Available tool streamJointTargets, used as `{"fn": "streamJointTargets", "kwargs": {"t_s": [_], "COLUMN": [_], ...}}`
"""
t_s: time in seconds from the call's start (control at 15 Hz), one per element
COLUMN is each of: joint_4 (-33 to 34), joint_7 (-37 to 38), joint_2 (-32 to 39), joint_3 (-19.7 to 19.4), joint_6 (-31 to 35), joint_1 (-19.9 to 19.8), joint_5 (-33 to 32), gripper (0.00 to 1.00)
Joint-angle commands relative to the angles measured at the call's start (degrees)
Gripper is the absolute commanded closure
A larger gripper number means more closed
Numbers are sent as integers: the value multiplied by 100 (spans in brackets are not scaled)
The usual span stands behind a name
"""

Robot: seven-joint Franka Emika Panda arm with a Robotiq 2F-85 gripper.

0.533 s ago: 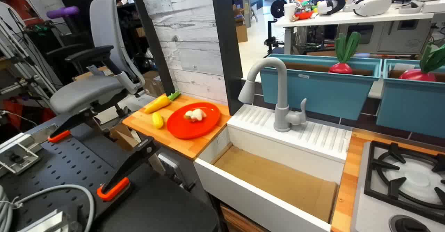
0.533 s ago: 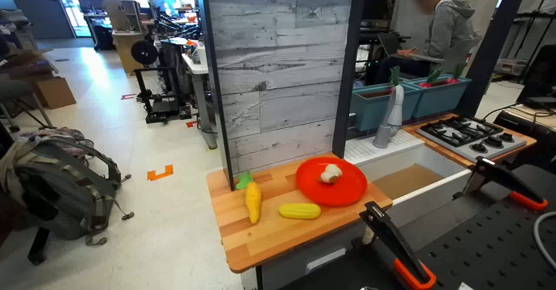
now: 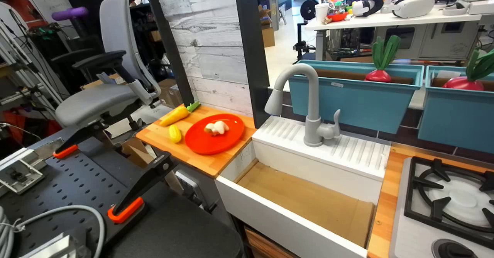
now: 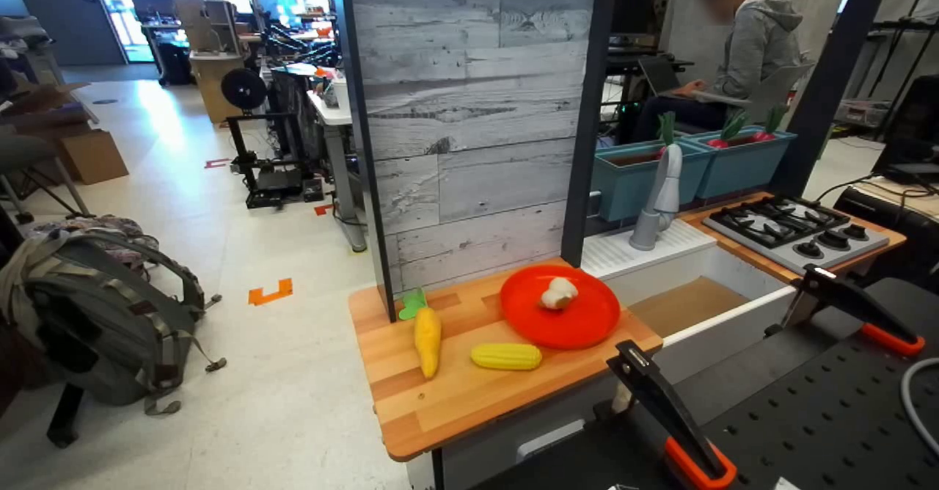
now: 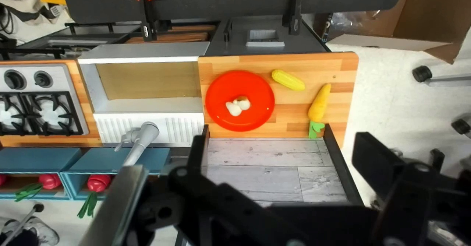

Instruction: Move the carrot to the right then push the faucet to the left.

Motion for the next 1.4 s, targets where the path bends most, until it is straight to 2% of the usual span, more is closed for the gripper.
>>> {"fn": "streamJointTargets", "kwargs": {"t_s": [0.0,0.53,1.0,1.33], "joint_4": [26,315,626,1178], "joint_7": [138,7,70,141], "joint_2": [688,2414,3977,5251], "joint_3": [-50,-298,-220,-148], "joint_6": [784,1936,3134,3792], "joint_1": [-23,81,297,499], "joint_5": [78,280,723,1086], "gripper": [0,0,0,0]}}
